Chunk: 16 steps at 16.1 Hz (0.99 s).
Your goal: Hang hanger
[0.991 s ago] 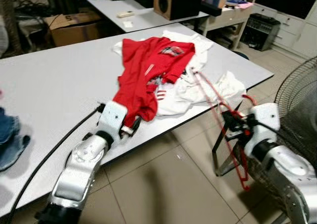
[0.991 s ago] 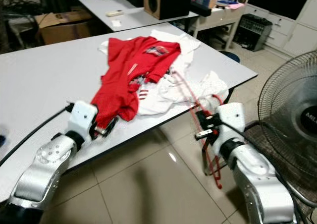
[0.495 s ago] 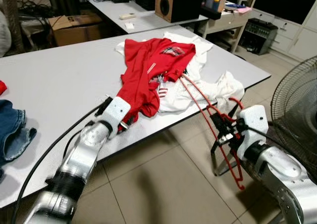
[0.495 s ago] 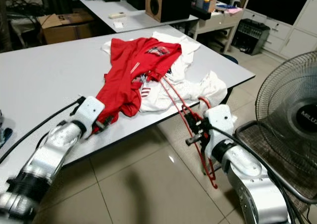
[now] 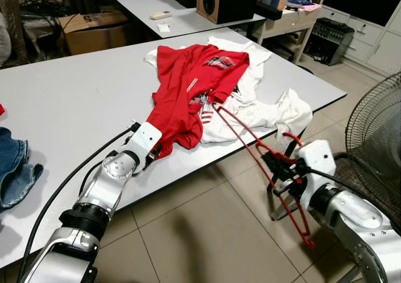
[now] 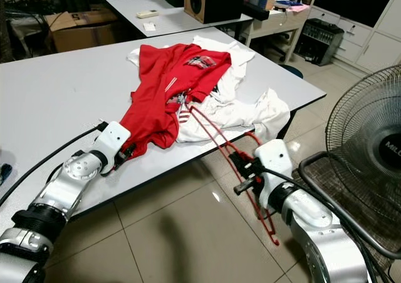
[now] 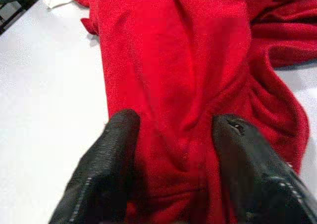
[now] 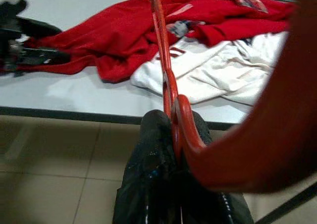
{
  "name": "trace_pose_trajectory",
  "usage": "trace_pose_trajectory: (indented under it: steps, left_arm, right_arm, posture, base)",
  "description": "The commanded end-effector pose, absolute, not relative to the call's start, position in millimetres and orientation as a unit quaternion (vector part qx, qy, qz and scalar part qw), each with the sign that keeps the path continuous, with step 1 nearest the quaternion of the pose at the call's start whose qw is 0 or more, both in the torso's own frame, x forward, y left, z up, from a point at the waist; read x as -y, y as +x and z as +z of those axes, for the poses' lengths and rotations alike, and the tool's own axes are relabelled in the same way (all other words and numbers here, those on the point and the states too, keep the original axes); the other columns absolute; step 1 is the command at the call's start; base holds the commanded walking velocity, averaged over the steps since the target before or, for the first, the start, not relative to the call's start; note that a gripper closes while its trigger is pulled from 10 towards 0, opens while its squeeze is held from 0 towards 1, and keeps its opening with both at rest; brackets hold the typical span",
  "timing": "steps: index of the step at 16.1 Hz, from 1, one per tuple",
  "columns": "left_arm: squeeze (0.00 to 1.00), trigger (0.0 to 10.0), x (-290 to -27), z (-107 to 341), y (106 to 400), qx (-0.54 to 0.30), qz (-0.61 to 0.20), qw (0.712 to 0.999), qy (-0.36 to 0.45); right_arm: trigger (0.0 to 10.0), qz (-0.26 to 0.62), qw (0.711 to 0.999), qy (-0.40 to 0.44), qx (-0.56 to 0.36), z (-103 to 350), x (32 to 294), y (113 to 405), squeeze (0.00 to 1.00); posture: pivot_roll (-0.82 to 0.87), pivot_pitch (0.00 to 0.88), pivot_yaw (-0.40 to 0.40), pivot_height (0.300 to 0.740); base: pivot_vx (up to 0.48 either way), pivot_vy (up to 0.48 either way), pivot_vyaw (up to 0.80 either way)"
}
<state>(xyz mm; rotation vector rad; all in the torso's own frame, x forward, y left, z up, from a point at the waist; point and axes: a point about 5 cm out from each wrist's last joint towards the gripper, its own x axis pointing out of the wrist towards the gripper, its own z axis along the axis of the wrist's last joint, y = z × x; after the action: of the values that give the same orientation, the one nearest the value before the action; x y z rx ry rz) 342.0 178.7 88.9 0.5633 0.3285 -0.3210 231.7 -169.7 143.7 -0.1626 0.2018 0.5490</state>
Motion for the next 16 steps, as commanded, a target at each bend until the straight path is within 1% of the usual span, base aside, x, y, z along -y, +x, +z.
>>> trace_pose_trajectory:
  steps: [1,8,11,13,15,16]
  left_arm:
    - [0.0,0.0,-177.9,90.0,343.9,-0.165,-0.158,0.935,0.271]
    - [0.0,0.0,-178.0,90.7,342.6,-0.161,-0.166,0.933,0.275]
    - [0.0,0.0,-176.8,93.9,340.5,-0.156,-0.178,0.936,0.262]
    - [0.0,0.0,-174.9,96.2,340.2,-0.159,-0.184,0.949,0.203]
    - [0.0,0.0,-170.1,108.2,342.8,-0.148,-0.195,0.962,0.12]
    - [0.0,0.0,-168.3,112.5,343.3,-0.143,-0.2,0.964,0.102]
  right_arm:
    - [10.0,0.276,0.953,-0.091,-0.09,148.3,170.8,229.9,0.0]
    - [10.0,0.272,0.953,-0.101,-0.092,149.3,177.8,229.6,0.0]
    - [10.0,0.27,0.953,-0.102,-0.093,148.9,179.4,228.8,0.0]
    - [10.0,0.28,0.95,-0.102,-0.093,148.7,178.7,227.7,0.0]
    - [10.0,0.291,0.946,-0.106,-0.091,150.2,180.4,226.2,0.0]
    - [10.0,0.293,0.946,-0.106,-0.091,150.7,181.5,225.8,0.0]
  posture:
    - [-0.05,0.0,-0.044,0.74]
    - [-0.05,0.0,-0.046,0.74]
    - [-0.05,0.0,-0.046,0.74]
    - [-0.04,0.0,-0.044,0.74]
    - [-0.04,0.0,-0.045,0.74]
    - [-0.04,0.0,-0.045,0.74]
  base:
    - [0.0,0.0,0.0]
    - [0.0,0.0,0.0]
    - [0.0,0.0,0.0]
    - [0.0,0.0,0.0]
    - [0.0,0.0,0.0]
    - [0.0,0.0,0.0]
